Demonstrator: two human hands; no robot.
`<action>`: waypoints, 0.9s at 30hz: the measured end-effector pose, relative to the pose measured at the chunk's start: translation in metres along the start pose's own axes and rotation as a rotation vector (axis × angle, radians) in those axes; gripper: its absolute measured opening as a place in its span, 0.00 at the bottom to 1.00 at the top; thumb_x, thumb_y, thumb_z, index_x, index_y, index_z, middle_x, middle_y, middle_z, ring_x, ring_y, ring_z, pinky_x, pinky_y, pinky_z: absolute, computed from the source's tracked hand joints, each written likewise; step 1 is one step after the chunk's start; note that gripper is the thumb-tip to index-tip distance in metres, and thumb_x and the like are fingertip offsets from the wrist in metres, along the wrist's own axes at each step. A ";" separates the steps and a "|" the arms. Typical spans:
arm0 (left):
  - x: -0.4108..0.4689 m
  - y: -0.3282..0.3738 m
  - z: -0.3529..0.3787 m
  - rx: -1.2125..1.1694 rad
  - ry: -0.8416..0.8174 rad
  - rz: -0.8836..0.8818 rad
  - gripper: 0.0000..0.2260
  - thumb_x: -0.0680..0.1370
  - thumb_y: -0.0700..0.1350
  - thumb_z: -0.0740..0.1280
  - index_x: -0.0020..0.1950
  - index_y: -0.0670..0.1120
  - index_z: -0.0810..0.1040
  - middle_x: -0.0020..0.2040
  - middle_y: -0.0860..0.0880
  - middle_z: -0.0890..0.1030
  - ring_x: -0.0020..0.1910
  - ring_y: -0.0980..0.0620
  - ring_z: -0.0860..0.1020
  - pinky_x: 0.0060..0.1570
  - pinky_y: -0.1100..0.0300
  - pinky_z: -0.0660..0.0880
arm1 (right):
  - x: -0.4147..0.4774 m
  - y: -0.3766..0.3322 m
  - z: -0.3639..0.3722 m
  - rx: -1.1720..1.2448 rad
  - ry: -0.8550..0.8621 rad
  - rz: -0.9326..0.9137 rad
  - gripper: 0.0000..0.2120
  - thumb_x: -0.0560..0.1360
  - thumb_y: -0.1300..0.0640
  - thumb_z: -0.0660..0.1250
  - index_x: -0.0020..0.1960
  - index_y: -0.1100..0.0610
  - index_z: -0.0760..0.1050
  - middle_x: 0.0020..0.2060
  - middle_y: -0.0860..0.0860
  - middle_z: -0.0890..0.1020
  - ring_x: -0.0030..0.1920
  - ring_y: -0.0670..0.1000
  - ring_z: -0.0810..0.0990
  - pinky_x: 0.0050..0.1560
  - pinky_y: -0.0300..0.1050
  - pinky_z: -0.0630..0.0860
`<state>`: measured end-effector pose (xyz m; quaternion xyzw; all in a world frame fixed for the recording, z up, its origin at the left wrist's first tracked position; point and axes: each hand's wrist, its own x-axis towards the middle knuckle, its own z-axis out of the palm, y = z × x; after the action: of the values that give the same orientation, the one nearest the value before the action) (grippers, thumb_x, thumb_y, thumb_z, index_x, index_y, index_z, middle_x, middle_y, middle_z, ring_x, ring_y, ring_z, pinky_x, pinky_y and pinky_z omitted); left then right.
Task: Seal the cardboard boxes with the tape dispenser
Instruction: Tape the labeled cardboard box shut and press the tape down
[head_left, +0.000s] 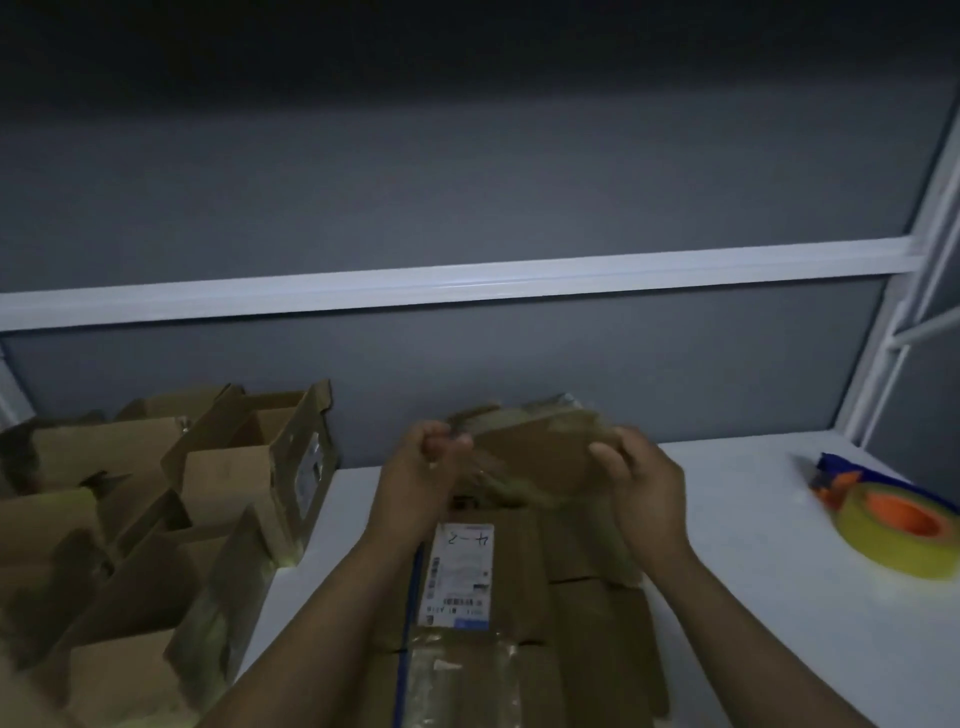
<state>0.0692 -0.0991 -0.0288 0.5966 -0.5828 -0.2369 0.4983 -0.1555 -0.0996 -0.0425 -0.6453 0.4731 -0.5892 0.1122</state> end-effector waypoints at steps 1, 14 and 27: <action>0.006 0.001 0.008 0.091 0.022 0.069 0.20 0.74 0.59 0.69 0.61 0.51 0.74 0.56 0.50 0.79 0.55 0.52 0.77 0.49 0.59 0.74 | 0.006 0.004 -0.013 0.044 0.013 0.059 0.08 0.79 0.59 0.64 0.42 0.52 0.75 0.37 0.44 0.80 0.39 0.36 0.76 0.38 0.27 0.69; 0.057 0.085 0.178 0.368 -0.127 0.250 0.17 0.72 0.51 0.75 0.59 0.57 0.75 0.46 0.56 0.79 0.47 0.53 0.77 0.48 0.56 0.73 | 0.107 0.156 -0.170 0.281 -0.023 0.428 0.05 0.78 0.58 0.65 0.45 0.53 0.78 0.37 0.45 0.83 0.37 0.46 0.81 0.33 0.35 0.75; 0.032 0.103 0.296 0.305 0.026 -0.014 0.12 0.78 0.50 0.67 0.37 0.47 0.76 0.28 0.50 0.77 0.28 0.55 0.73 0.33 0.57 0.71 | 0.171 0.301 -0.203 0.056 -0.657 0.520 0.54 0.57 0.29 0.71 0.77 0.45 0.53 0.71 0.47 0.69 0.69 0.52 0.70 0.67 0.57 0.70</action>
<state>-0.2269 -0.2049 -0.0454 0.6724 -0.6014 -0.1411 0.4077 -0.4999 -0.3012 -0.0850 -0.6546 0.5432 -0.3165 0.4198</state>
